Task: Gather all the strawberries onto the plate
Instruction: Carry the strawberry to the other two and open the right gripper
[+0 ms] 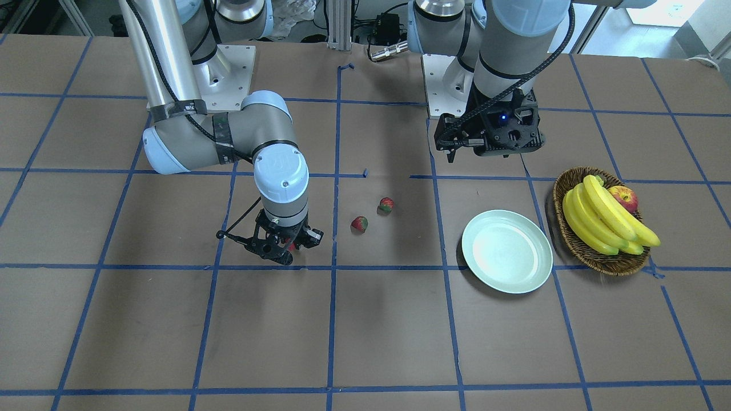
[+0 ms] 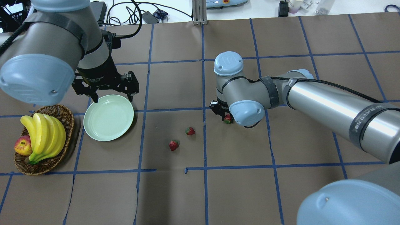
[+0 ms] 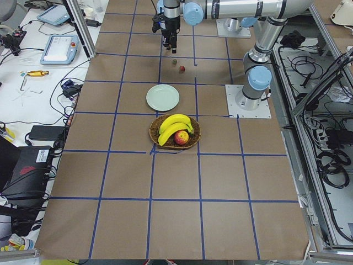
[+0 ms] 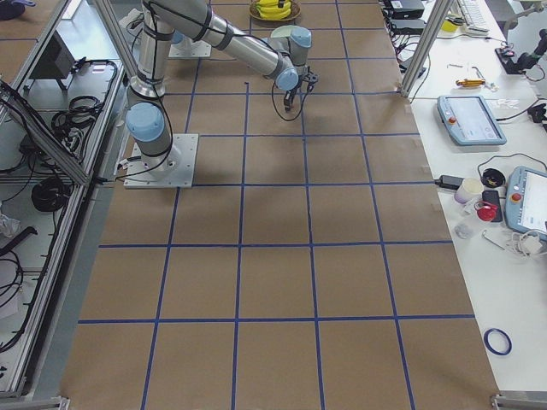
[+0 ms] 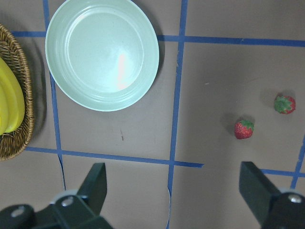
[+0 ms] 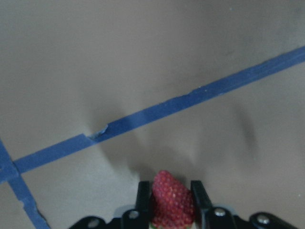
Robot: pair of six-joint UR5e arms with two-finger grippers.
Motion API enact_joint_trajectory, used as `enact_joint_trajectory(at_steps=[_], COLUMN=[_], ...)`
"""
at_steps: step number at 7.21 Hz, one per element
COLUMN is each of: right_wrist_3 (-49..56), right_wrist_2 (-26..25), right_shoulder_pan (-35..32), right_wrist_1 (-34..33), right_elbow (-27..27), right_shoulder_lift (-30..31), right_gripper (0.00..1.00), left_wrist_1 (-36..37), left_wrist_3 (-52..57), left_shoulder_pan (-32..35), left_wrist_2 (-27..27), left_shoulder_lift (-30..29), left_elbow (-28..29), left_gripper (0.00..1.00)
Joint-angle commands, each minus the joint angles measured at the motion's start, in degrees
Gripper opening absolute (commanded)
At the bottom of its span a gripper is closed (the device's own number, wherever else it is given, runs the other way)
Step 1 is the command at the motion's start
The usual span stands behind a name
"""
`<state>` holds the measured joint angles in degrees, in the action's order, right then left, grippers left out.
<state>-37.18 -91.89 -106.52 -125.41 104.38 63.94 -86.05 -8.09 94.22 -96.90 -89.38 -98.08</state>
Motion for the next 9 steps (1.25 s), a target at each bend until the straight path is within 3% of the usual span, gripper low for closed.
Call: enact_joint_trajectory(at_steps=[1, 2, 3, 4, 9], right_wrist_3=[-0.26, -0.79, -2.97, -4.99, -8.62], right_wrist_2=[0.74, 1.53, 7.80, 9.52, 9.71], right_shoulder_pan=[-0.09, -0.96, -2.62, -4.64, -11.07], right_wrist_1=[0.60, 2.69, 1.93, 1.40, -1.94], right_elbow=[-3.28, -5.39, -5.94, -6.12, -11.48], right_shoulder_lift=[1.70, 3.28, 3.29, 2.86, -4.87], right_gripper=[0.00, 0.00, 0.00, 0.00, 0.00], left_wrist_1=[0.00, -0.09, -0.09, 0.09, 0.09], left_wrist_3=[0.00, 0.00, -0.09, 0.00, 0.61], left_shoulder_pan=[0.00, 0.00, 0.00, 0.00, -0.53], left_wrist_2=[-0.22, -0.31, -0.31, -0.31, -0.31], left_shoulder_lift=[0.00, 0.09, 0.09, 0.09, 1.14], left_elbow=[0.00, 0.09, 0.17, 0.52, 0.88], left_gripper=[1.00, 1.00, 1.00, 1.00, 1.00])
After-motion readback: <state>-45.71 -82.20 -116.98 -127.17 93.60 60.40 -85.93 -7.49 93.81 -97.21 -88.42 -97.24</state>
